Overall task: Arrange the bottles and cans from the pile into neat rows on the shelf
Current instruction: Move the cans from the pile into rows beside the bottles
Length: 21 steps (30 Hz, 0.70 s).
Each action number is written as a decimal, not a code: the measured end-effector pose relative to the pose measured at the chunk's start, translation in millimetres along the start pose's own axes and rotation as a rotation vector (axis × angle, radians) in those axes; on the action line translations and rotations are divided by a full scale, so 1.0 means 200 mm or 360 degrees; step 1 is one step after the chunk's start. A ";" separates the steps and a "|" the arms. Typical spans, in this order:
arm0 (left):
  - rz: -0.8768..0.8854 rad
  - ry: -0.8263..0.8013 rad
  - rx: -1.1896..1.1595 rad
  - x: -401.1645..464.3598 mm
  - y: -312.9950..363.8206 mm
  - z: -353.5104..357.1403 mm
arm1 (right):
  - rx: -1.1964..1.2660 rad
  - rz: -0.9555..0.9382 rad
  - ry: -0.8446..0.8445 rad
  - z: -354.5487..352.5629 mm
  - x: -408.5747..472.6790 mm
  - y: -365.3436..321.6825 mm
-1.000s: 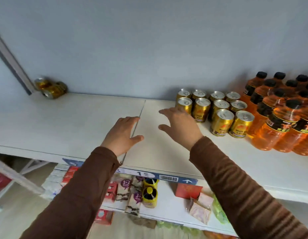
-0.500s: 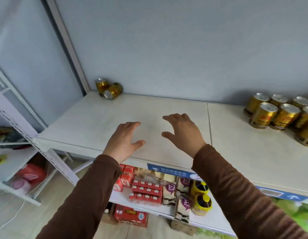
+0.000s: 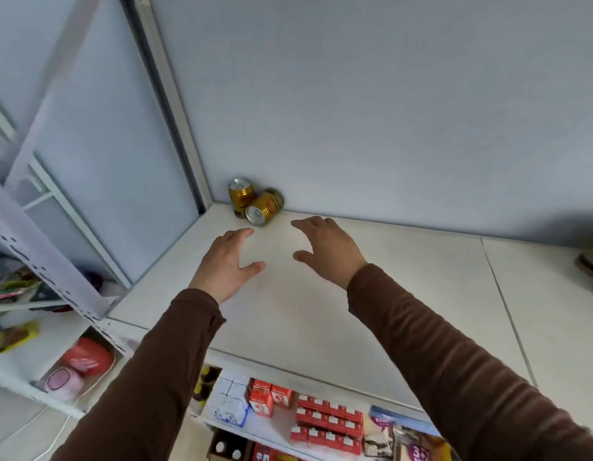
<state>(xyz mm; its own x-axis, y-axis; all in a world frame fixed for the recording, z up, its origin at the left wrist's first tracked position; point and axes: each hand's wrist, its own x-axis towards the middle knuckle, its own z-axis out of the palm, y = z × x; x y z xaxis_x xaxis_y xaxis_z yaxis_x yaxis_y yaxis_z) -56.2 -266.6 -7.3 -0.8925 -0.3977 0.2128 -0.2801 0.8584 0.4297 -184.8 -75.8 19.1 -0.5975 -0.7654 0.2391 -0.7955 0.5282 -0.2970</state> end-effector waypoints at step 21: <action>-0.0100 0.0045 -0.0525 1.06 -0.49 0.06 | -0.0733 -0.0192 -0.0058 0.41 0.91 -0.15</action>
<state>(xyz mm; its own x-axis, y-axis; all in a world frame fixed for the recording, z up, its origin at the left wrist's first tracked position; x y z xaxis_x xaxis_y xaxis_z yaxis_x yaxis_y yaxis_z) -222.8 -431.5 -15.7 -0.8656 -0.4595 0.1991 -0.2006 0.6825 0.7028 -261.1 -260.8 -3.9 -0.5008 -0.8393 0.2117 -0.8258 0.5366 0.1737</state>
